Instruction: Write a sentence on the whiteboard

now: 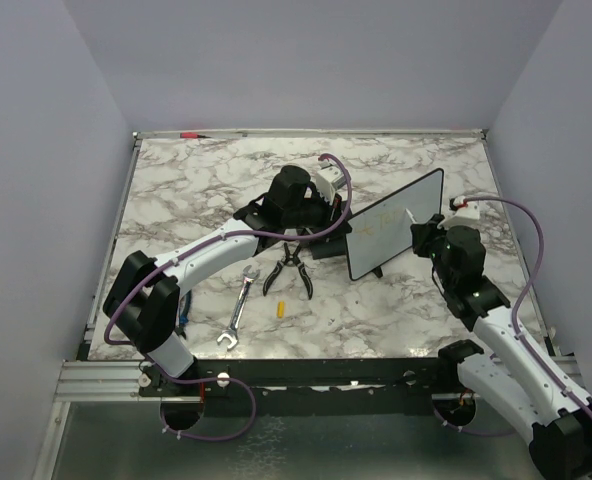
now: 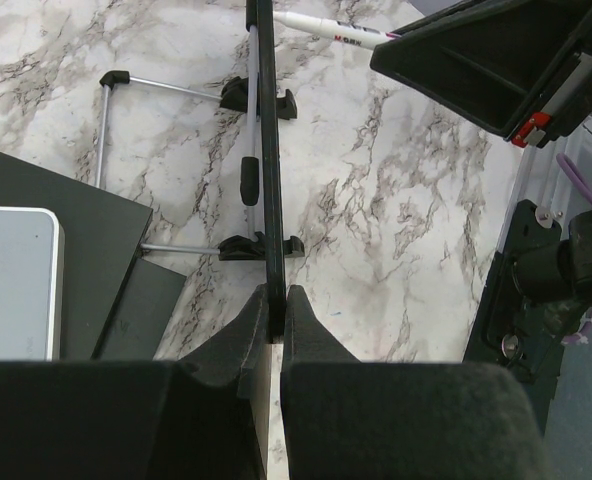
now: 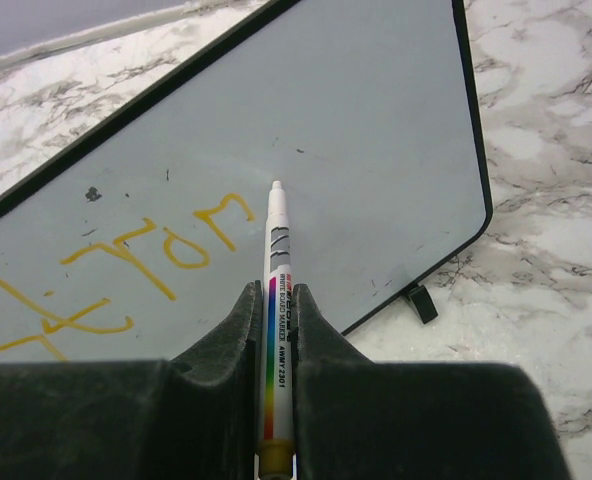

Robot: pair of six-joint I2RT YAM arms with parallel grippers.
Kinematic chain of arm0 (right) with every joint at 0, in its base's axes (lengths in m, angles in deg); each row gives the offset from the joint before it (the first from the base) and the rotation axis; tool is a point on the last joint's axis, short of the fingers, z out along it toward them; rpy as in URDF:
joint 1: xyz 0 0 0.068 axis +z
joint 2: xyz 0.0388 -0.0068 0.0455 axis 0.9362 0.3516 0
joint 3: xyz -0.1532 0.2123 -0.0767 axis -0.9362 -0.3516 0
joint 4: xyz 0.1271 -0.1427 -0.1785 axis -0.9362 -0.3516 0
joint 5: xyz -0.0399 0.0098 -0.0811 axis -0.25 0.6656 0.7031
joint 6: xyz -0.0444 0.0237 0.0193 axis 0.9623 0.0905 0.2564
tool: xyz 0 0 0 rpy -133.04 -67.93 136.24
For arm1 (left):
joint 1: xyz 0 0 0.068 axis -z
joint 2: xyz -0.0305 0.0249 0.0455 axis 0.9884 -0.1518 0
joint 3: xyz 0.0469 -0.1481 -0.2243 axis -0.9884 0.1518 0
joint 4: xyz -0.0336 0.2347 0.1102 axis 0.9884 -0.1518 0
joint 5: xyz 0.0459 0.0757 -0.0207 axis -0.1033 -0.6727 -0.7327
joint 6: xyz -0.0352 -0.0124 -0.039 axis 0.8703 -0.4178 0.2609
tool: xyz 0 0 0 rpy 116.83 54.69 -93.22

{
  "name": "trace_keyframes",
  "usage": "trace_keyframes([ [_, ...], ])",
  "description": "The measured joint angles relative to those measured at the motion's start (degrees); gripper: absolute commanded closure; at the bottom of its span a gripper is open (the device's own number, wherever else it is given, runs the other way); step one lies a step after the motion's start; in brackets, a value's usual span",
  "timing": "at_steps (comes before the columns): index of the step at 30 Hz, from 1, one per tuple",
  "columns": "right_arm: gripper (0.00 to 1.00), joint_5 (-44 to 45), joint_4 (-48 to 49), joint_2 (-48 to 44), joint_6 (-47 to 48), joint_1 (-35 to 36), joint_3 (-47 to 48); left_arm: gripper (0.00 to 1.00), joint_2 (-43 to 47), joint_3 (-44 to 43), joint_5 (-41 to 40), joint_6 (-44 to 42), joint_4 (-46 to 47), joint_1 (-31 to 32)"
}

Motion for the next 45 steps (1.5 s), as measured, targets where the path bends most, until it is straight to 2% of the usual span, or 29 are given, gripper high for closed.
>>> trace_keyframes([
  [11, 0.99, 0.26, 2.89, 1.97, 1.99, 0.0, 1.14, 1.0, 0.0, -0.02, -0.04, -0.04, 0.0, 0.0],
  [22, 0.99, -3.82, 3.67, -0.22, 3.26, 0.0, 1.11, 1.0, 0.0, -0.02, 0.0, -0.09, 0.0, 0.0],
  [45, 0.99, -0.66, 1.84, 0.52, -0.79, 0.0, -0.5, 1.0, 0.0, -0.02, -0.07, -0.09, -0.02, 0.0],
])
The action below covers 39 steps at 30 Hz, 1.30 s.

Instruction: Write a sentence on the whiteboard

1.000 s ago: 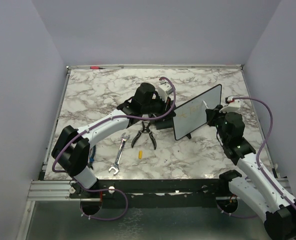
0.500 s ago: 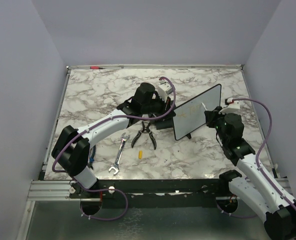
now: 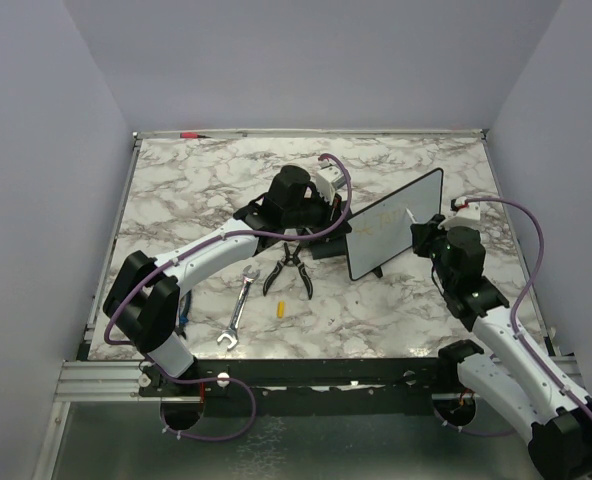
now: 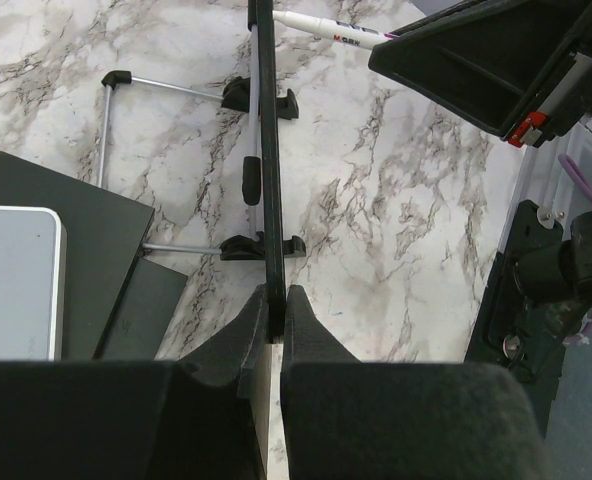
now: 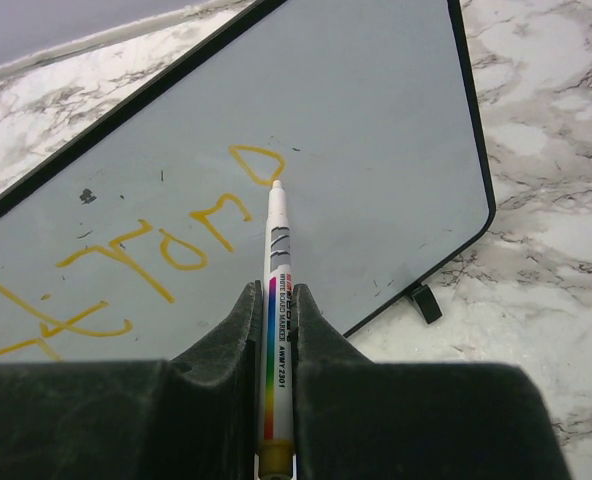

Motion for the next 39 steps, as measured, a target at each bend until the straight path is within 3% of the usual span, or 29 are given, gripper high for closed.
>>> trace_keyframes([
  [39, 0.99, 1.11, -1.79, 1.79, 0.07, 0.0, -0.5, 1.0, 0.0, 0.0, -0.02, 0.02, 0.0, 0.0],
])
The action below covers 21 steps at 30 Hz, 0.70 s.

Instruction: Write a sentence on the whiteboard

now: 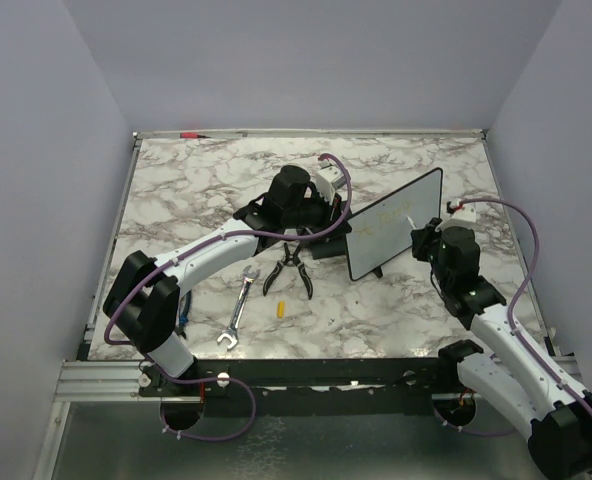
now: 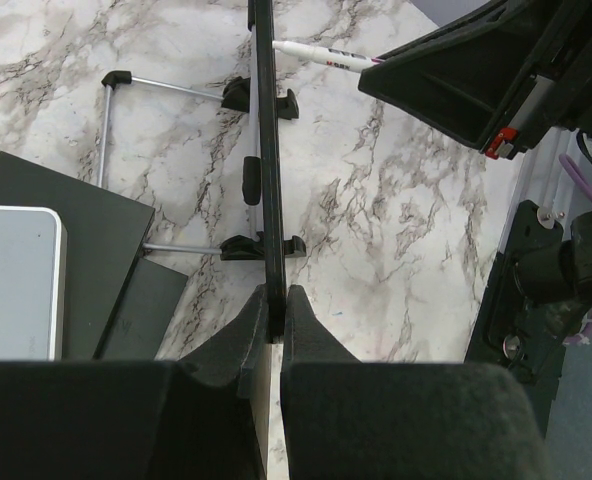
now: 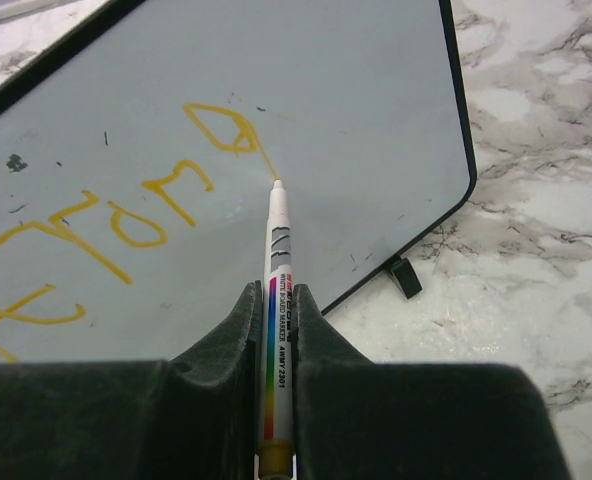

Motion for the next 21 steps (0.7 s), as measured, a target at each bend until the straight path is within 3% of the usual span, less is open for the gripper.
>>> trace_keyframes([
  [12, 0.99, -2.23, -1.33, -1.03, -0.44, -0.37, -1.31, 1.0, 0.0, 0.0, 0.02, 0.0, -0.07, 0.0],
  [21, 0.99, -4.96, -2.56, -7.15, -0.57, -0.33, -1.29, 1.0, 0.0, 0.0, 0.13, -0.02, -0.04, 0.02],
])
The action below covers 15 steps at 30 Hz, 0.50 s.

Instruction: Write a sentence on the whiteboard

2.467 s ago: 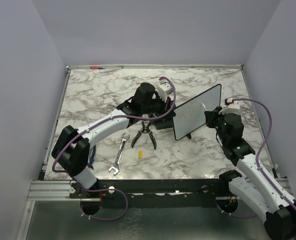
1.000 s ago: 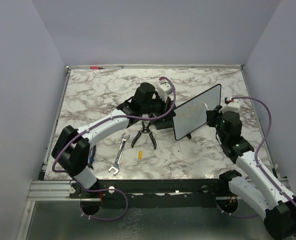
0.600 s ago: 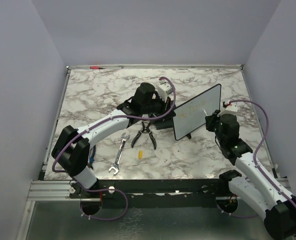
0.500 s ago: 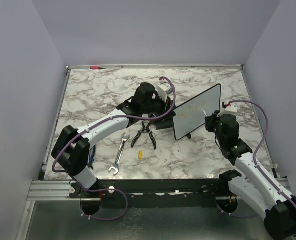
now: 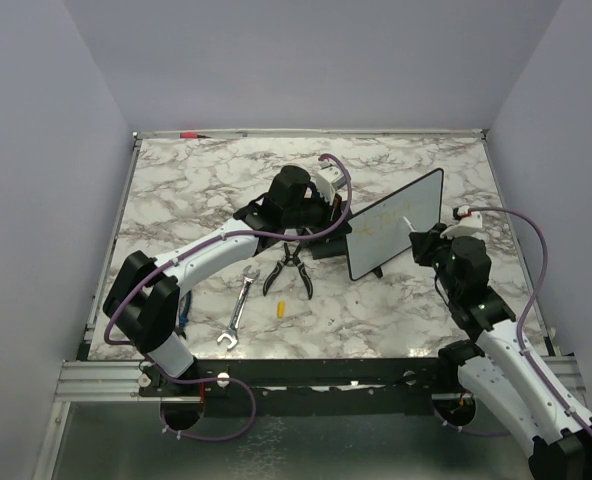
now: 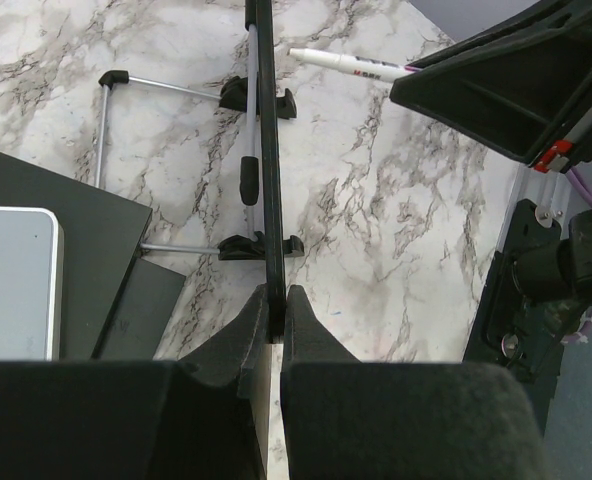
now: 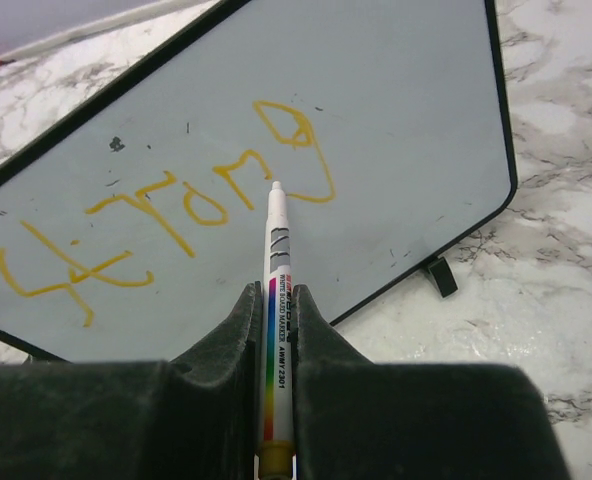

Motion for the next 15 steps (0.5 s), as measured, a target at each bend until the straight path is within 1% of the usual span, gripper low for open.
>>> trace_keyframes([
  [3, 0.99, 2.78, -1.42, -1.57, -0.57, 0.02, 0.28, 1.0, 0.0, 0.0, 0.0, 0.0, 0.0, 0.0],
  [7, 0.99, 6.29, -2.8, -0.96, -0.83, 0.02, 1.29, 1.0, 0.0, 0.0, 0.02, 0.0, 0.0, 0.0],
  [15, 0.99, 7.5, -0.04, 2.89, 0.72, 0.02, 1.75, 1.0, 0.04, 0.0, 0.0, -0.04, 0.02, 0.11],
])
